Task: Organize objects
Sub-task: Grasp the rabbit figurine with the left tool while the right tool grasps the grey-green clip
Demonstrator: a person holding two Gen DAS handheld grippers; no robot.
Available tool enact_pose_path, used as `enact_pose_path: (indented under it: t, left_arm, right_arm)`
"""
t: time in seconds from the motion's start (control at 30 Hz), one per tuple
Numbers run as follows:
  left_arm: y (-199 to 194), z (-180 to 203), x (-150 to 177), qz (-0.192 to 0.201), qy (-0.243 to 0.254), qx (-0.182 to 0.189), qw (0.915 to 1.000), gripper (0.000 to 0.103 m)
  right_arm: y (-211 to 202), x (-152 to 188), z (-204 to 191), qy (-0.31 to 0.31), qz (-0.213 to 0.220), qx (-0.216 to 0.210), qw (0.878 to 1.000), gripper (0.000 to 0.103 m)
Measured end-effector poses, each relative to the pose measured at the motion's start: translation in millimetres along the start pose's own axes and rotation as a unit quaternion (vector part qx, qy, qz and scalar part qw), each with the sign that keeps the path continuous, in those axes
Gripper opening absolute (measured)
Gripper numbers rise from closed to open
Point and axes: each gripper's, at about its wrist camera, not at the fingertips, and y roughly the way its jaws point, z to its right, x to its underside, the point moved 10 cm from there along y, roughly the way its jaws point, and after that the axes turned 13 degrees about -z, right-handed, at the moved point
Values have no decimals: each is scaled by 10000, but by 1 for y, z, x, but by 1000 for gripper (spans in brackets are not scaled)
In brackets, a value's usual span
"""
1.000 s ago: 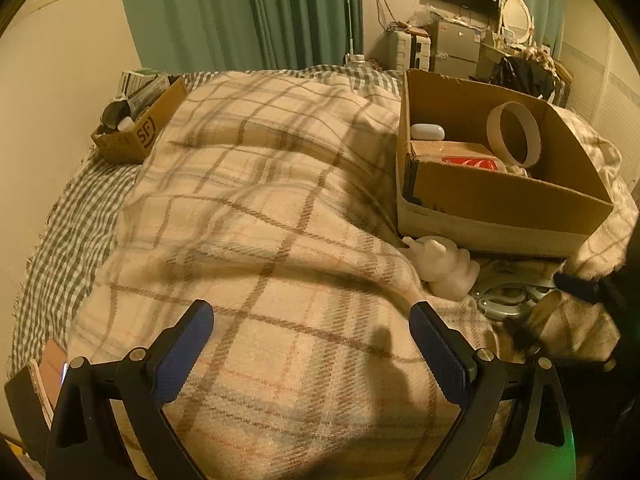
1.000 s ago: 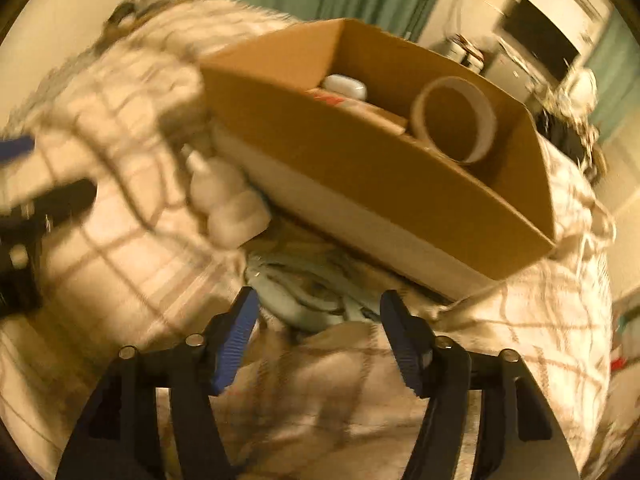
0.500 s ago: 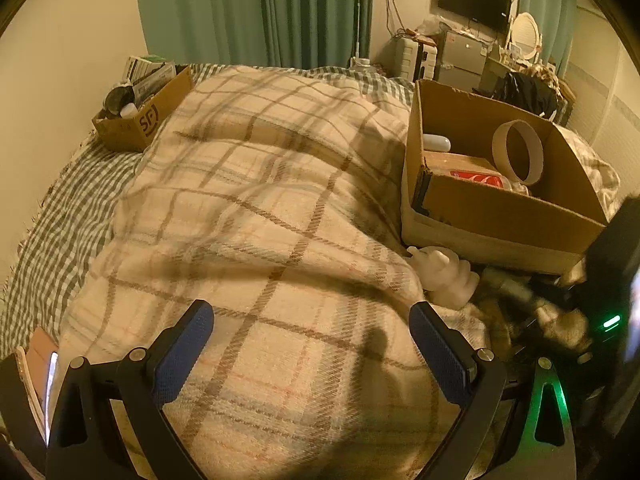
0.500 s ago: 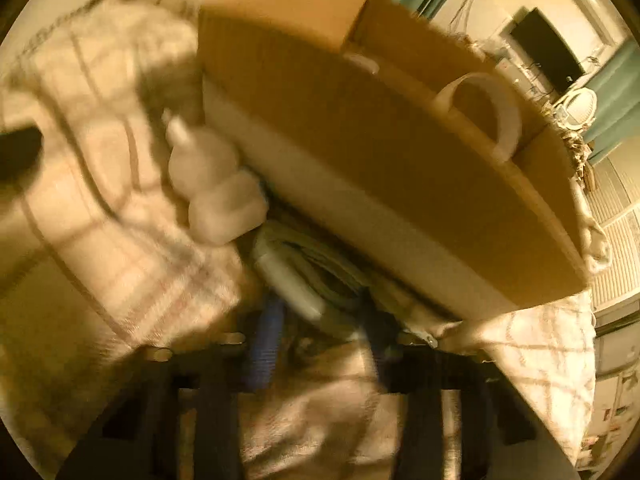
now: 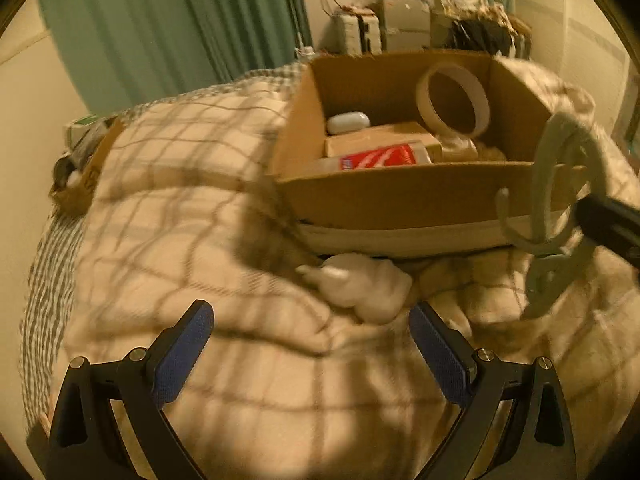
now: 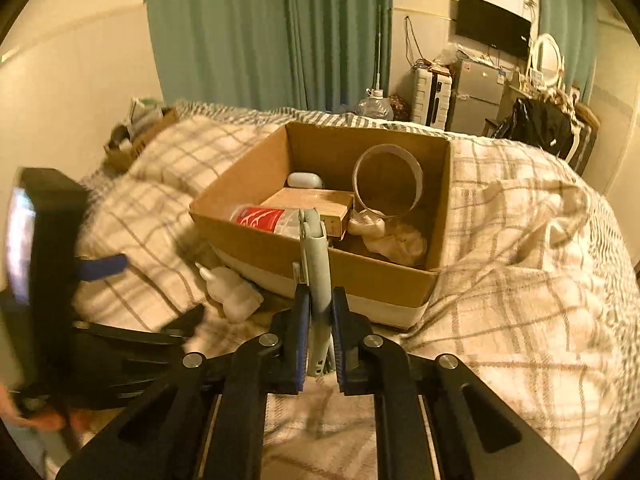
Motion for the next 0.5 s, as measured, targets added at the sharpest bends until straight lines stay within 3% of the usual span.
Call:
enact_pose_path:
  t: [0.17,0.27,0.33,0.37,0.4,0.5]
  left_arm:
    - [29,24,-10,-266,164,245,9992,101]
    - [49,25,-14,-453,152,72,9988,99]
    - [53,23,-15,-477,60,125,9988,85]
    - [53,22,-14,-483,29,186,9987,73]
    - [51,23,-13,-488,25,321,9983,69]
    - [40,21,-7,-397,-11,446,9982,69]
  right_arm:
    - [4,1,6,147,30,-221,9996,9]
    - [7,1,8,169,3,-292,9994,9]
    - [9,2,8,159,-29,-291,9994,9]
    - [11,3,8,159,-25,-278,9995,9]
    - [11,3,8,150,-31,-272,9995,9]
    - [7,4,6,136,-17,-187,9997,9]
